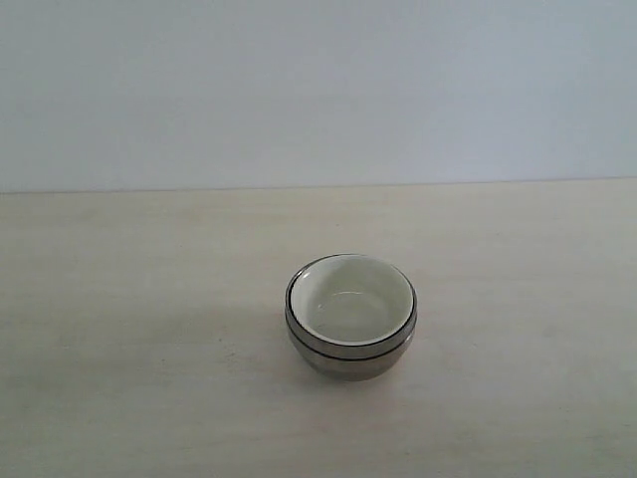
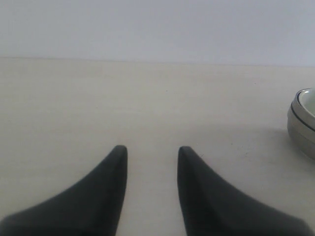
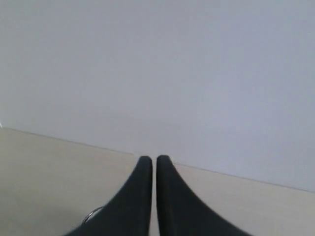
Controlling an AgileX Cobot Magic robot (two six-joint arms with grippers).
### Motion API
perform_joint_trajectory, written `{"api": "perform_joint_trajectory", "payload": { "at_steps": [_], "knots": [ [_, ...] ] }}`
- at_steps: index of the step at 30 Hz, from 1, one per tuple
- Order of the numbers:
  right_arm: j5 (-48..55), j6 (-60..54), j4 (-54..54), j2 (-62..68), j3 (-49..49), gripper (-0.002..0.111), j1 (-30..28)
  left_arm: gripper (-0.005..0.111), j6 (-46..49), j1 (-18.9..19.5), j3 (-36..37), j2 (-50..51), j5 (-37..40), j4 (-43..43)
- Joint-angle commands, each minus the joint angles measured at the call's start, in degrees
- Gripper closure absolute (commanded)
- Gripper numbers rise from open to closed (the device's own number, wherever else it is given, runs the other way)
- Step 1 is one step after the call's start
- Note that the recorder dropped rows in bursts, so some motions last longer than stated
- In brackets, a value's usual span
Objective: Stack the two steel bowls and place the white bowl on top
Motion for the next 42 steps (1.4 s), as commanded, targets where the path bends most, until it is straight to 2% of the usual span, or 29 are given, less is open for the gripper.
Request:
{"api": "perform_joint_trajectory", "payload": {
  "at_steps": [1,11,13,15,19,21,24,35,42],
  "knots": [
    [1.57,-0.54,-0.31,-7.77,-0.20,0.108,-0.35,0.074,0.16,0.16,0.23,-0.19,-0.38,-0.07],
    [5.90,-0.62,-2.15,-21.72,-0.20,0.108,-1.71,0.074,0.16,0.16,0.23,-0.19,-0.38,-0.07],
    [8.50,-1.52,-4.83,-23.98,-0.20,0.108,-5.36,0.074,0.16,0.16,0.23,-0.19,-0.38,-0.07],
    [7.45,-3.85,-2.91,-26.15,-0.20,0.108,-10.53,0.074,0.16,0.16,0.23,-0.19,-0.38,-0.07],
    [-1.94,-7.85,9.62,-30.19,-0.20,0.108,-20.19,0.074,0.16,0.16,0.23,-0.19,-0.38,-0.07],
    [-1.95,-8.94,13.61,-30.19,-0.01,0.108,-22.63,0.074,0.16,0.16,0.23,-0.19,-0.38,-0.07],
    [-3.90,-11.39,20.64,-30.19,3.40,0.108,-23.83,0.074,0.16,0.16,0.23,-0.19,-0.38,-0.07],
    [-13.49,-11.82,20.62,-30.19,19.24,0.108,-31.07,0.074,0.16,0.16,0.23,-0.19,-0.38,-0.07],
    [-24.49,-11.92,20.90,-30.19,32.19,0.108,-31.79,0.074,0.16,0.16,0.23,-0.19,-0.38,-0.07]
  ]
}}
